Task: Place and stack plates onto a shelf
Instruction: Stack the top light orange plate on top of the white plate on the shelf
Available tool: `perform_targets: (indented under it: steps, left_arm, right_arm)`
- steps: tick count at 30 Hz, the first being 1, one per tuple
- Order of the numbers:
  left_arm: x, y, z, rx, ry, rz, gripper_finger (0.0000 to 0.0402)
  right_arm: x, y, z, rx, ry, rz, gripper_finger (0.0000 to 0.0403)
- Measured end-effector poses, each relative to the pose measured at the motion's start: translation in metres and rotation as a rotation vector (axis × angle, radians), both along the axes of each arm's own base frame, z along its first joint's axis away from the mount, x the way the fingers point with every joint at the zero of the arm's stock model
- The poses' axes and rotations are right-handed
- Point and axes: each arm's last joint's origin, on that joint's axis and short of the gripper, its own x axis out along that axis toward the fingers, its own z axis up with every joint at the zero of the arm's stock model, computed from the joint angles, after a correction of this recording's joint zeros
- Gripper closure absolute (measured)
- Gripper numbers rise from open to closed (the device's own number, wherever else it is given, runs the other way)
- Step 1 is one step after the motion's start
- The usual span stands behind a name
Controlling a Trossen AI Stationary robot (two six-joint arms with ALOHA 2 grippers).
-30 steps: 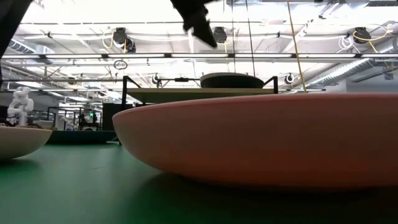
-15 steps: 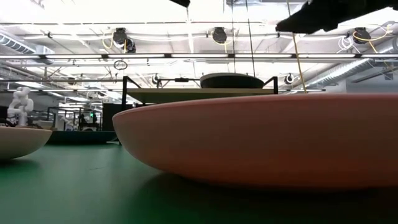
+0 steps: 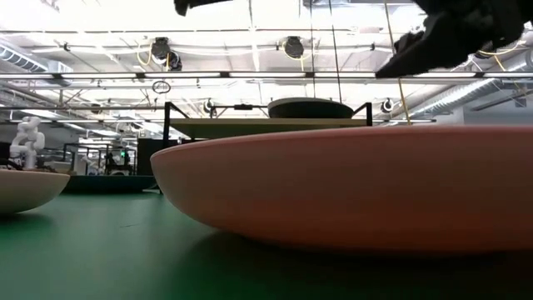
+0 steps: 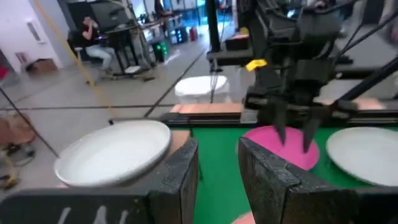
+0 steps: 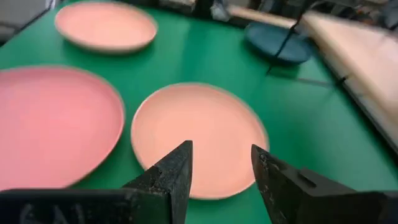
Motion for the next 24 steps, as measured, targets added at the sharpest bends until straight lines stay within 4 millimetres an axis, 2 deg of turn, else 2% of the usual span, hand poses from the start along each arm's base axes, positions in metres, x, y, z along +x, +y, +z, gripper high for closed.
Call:
perform_targets:
  steps: [4,8,14,19,24]
  left_arm:
    - [-0.006,-0.005,-0.025,-0.051,-0.069,-0.018,0.0282]
    - [-0.008,-0.009,-0.041,-0.095,-0.099,-0.029,0.0282]
    - [-0.006,-0.02,-0.062,-0.144,-0.106,-0.045,0.0282]
    - [-0.004,-0.023,-0.066,-0.129,-0.107,-0.042,0.0282]
    - [-0.004,-0.024,-0.065,-0.13,-0.118,-0.043,0.0282]
  right_arm:
    - [0.006,0.002,-0.012,0.003,0.114,-0.02,0.0255]
    - [0.011,0.002,-0.018,0.063,0.257,-0.083,0.0255]
    - [0.008,0.013,-0.026,0.369,0.476,-0.05,0.0255]
    - [0.002,0.021,-0.028,0.395,0.521,-0.034,0.0255]
    - [0.011,0.025,-0.029,0.28,0.441,-0.003,0.0255]
